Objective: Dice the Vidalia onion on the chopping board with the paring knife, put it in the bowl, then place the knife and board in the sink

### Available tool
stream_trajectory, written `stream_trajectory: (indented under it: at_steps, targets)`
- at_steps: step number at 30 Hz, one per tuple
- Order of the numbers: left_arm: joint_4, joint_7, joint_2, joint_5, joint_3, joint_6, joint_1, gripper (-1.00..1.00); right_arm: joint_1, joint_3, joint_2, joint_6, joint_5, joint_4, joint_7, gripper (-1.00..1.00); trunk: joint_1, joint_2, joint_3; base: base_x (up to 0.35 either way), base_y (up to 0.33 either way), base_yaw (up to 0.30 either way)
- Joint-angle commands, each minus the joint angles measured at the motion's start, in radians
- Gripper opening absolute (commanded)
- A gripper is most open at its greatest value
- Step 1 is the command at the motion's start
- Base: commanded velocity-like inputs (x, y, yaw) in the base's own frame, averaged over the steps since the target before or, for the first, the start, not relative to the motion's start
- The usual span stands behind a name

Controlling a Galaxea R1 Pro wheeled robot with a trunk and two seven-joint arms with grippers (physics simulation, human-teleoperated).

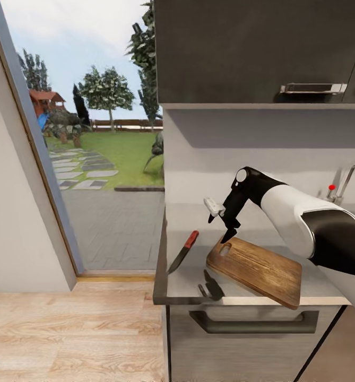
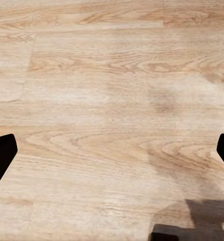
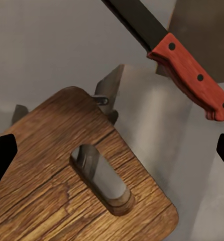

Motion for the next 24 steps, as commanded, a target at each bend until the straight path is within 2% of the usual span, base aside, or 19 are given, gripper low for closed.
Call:
stream_trajectory:
  at_steps: [1,13,24]
  targets:
    - [-0.001,0.001,0.000,0.000,0.001,-0.002,0.000,1.00,0.007,0.008,0.000,-0.006,-0.005,0.001,-0.004,1.00,0.000,-0.001,-0.003,0.019,0.000,0.000]
    - [-0.002,0.001,0.000,0.000,0.001,-0.001,0.001,1.00,0.023,0.008,-0.003,-0.011,-0.004,0.001,-0.008,1.00,0.000,-0.001,-0.022,0.161,0.000,0.000]
    - [-0.001,0.001,0.000,0.000,0.001,-0.001,0.001,1.00,0.037,0.008,-0.016,-0.012,0.008,0.001,-0.009,1.00,0.000,-0.001,-0.039,0.015,0.000,0.000]
